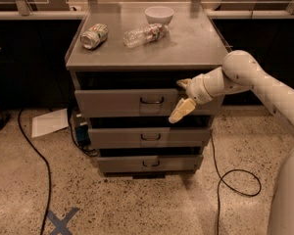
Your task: Open top drawer
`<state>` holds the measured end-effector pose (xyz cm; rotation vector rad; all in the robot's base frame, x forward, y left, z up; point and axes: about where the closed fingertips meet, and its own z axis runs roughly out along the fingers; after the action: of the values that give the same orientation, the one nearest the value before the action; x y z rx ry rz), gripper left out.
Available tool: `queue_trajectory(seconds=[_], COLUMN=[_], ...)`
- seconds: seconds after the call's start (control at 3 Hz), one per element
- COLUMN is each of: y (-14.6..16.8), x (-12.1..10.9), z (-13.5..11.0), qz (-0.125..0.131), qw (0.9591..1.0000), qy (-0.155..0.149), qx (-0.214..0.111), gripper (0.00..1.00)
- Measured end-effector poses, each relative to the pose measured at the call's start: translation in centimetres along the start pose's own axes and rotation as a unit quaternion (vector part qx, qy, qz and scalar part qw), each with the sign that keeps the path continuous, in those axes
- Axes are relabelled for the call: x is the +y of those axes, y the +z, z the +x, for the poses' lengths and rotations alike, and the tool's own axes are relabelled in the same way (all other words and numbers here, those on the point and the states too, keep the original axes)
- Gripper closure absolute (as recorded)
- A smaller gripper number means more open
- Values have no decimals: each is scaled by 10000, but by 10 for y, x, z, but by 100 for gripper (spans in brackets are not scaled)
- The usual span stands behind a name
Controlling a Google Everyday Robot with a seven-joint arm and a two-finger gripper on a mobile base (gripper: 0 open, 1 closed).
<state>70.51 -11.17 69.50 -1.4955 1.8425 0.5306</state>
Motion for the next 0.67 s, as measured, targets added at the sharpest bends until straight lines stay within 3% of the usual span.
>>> queue_trajectory(seconds=[0.33, 0.67], y=[12, 12], x=[14, 14], z=[1, 1], qz=[-270, -270], qw=[9996, 9996], qy=[-10, -11], qx=[-1, -1], gripper=[0, 0])
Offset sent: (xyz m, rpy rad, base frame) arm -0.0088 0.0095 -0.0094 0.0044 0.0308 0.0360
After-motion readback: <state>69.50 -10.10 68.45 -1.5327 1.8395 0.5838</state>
